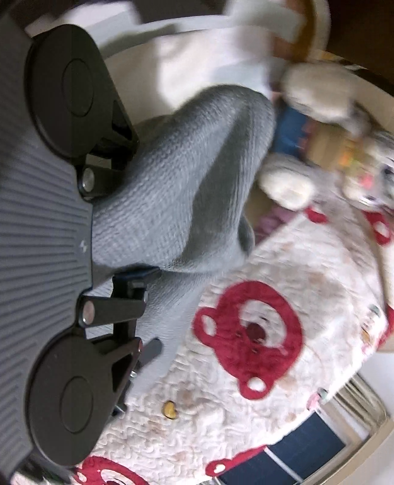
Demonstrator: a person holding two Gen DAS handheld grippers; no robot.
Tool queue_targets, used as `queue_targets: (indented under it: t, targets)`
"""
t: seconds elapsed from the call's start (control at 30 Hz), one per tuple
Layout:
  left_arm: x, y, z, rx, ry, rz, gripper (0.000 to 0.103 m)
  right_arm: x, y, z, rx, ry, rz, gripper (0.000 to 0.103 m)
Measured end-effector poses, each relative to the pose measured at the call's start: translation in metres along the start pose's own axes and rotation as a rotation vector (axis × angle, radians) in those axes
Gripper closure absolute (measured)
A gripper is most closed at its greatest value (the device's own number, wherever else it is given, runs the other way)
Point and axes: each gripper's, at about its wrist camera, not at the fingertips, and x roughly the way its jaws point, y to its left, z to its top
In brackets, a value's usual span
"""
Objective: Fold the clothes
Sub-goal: 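Carry the held sweater toward the white folded cloth by the plush bunny, then lower the sweater onto the white folded cloth and open both grippers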
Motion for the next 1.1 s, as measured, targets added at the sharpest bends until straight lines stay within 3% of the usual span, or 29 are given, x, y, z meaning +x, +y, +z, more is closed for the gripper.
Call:
queue_targets:
  t: [0.23,0.3,0.33,0.43,0.6,0.67,0.77,0.83,1.0,1.1]
  targets:
    - [-0.036,-0.019,0.09,0.036,-0.159,-0.058,0.075,0.049,0.084,0.071,-0.227,-0.01,0.165,0.061]
    - [-0.052,-0.021,0.103,0.054,-0.18,-0.086,0.075,0.045,0.095,0.075,-0.212,-0.04,0.227,0.061]
    - [-0.059,-0.02,0.106,0.063,-0.18,-0.099,0.075,0.042,0.085,0.061,-0.183,-0.018,0.202,0.061]
    - [-0.055,0.001,0.09,0.06,-0.084,-0.073,0.074,0.034,0.056,0.019,-0.094,0.046,0.126,0.059]
    - [-0.008,0.074,0.004,0.028,0.138,0.198,0.074,0.021,0.007,-0.052,0.053,0.151,-0.002,0.056]
    - [0.001,0.094,-0.017,0.025,0.181,0.253,0.072,0.015,-0.013,-0.08,0.112,0.193,-0.053,0.048]
    - [-0.006,0.094,-0.013,0.017,0.147,0.217,0.071,0.007,-0.042,-0.122,0.199,0.255,-0.128,0.043]
    - [-0.015,0.088,-0.012,0.019,0.094,0.21,0.071,-0.007,-0.045,-0.116,0.187,0.265,-0.105,0.043]
    - [-0.059,0.087,-0.014,0.076,-0.071,0.339,0.066,-0.031,-0.067,-0.084,0.2,0.219,-0.107,0.038]
    - [-0.066,0.096,-0.003,0.096,-0.122,0.308,0.061,-0.031,-0.083,-0.062,0.22,0.207,-0.106,0.028]
